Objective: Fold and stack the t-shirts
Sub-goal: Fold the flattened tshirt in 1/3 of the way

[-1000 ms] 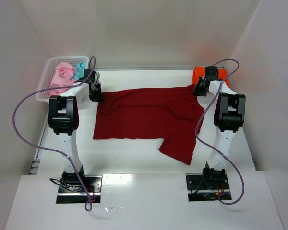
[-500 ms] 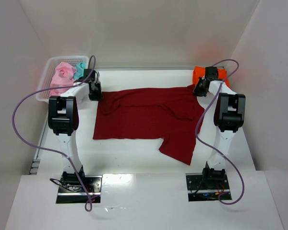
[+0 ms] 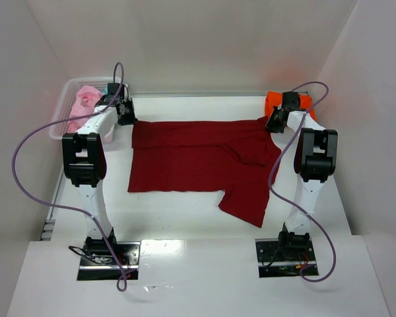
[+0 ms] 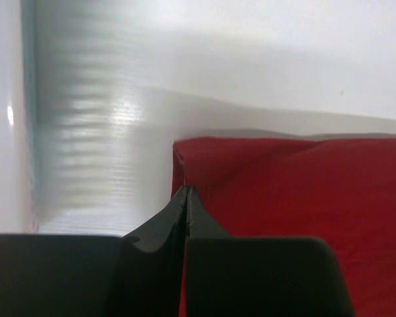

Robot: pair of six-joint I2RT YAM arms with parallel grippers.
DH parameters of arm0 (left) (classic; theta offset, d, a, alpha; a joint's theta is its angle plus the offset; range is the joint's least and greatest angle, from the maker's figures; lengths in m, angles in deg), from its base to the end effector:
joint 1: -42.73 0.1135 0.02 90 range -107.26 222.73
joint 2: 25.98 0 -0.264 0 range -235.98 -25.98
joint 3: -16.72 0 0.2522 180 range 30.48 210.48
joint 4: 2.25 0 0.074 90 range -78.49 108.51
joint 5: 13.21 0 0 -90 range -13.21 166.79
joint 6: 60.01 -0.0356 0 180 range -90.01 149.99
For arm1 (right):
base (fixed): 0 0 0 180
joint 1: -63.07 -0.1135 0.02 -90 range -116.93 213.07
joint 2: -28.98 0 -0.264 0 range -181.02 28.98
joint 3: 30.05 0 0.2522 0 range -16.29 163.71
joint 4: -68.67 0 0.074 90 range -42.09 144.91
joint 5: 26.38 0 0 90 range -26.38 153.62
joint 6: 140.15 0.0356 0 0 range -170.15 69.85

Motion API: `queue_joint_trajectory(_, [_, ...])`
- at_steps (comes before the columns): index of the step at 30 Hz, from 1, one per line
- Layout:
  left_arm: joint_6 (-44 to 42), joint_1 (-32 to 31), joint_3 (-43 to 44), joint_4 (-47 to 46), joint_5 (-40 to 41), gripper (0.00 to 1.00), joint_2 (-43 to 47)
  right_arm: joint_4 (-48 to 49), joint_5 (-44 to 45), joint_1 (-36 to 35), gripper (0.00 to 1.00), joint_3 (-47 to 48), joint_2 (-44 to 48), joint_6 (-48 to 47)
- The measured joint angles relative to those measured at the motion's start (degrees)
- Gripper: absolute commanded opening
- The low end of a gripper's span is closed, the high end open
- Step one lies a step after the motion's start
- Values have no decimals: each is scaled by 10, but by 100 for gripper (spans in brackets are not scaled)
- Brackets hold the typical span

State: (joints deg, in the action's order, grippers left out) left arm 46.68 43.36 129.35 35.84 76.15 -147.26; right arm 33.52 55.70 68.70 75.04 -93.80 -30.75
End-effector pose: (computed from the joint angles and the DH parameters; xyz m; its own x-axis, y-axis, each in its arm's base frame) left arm 0.4815 0.0049 0.2214 -0.6966 -0.2949 -0.6541 -0.2123 0.9555 -0.2046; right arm 0.4674 -0.0411 0.1717 -0.7433 0.4039 -0.5333 0.2770 0.9115 0.3042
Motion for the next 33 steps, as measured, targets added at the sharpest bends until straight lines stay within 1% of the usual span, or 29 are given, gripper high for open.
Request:
queue_joint_trajectory(7, [0,3,55,0,0,0,-16,0,2,0,5,-5,5,0])
queue_joint_trajectory(13, [0,3,74,0,4,0,-51,0,2,0,5,-7,6,0])
queue_joint_trajectory(15, [0,3,74,1,7,5,-61,0,2,0,5,-7,6,0])
queue_joint_trajectory(16, [0,3,74,1,8,5,-63,0,3,0,5,-7,6,0])
queue_joint_trajectory(17, [0,3,74,1,9,9,-65,0,3,0,5,-7,6,0])
queue_joint_trajectory(22, [0,5,74,1,12,18,-66,0,6,0,5,-7,6,0])
queue_joint_trajectory(26, [0,11,72,1,16,44,-66,0,7,0,5,-6,6,-1])
queue_joint_trajectory(27, [-1,13,72,1,17,45,-66,0,8,0,7,-5,6,-2])
queue_joint_trajectory(28, [2,15,72,1,18,48,-66,-1,9,0,16,-5,6,-2])
queue_joint_trajectory(29, [2,16,72,1,19,49,-66,-1,9,0,16,-5,6,-3])
queue_joint_trajectory(30, [2,16,72,1,19,51,-66,-1,10,0,30,-5,6,-5])
queue_joint_trajectory(31, [2,17,72,1,19,53,-66,-1,11,0,37,-5,6,-5])
queue_joint_trajectory(32, [2,18,72,1,18,53,-66,-1,11,0,49,-5,6,-4])
queue_joint_trajectory(33, [1,19,72,1,11,53,-66,-1,12,0,51,-5,6,-5])
